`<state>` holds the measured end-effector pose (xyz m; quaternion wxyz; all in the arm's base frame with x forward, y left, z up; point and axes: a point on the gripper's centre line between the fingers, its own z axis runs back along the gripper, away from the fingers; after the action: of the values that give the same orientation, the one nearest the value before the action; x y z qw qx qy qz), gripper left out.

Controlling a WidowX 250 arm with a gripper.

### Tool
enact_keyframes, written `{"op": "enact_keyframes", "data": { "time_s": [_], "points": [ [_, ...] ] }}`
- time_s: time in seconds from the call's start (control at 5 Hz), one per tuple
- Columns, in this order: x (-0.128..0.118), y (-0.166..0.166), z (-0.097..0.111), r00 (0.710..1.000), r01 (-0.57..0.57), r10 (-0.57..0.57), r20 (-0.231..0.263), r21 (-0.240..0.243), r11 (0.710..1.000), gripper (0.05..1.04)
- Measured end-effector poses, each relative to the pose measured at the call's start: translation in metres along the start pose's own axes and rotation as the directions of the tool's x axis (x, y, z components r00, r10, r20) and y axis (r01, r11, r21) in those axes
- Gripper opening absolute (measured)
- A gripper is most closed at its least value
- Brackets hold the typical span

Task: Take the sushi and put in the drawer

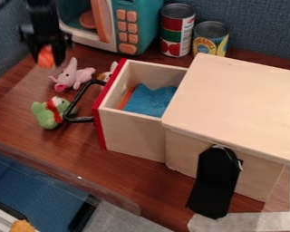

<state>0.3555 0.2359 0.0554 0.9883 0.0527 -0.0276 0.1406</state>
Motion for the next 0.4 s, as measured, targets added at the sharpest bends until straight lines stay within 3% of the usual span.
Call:
{"op": "enact_keyframes", "data": {
  "time_s": [0.2,0.4],
  "points": [
    [0.001,-0.044,0.058,0.994,0.092,-0.088,0.063,-0.065,0.994,0.579],
    [-0.018,-0.086,0.091,0.975,0.202,-0.190,0.114,-0.103,0.974,0.579]
  ]
}}
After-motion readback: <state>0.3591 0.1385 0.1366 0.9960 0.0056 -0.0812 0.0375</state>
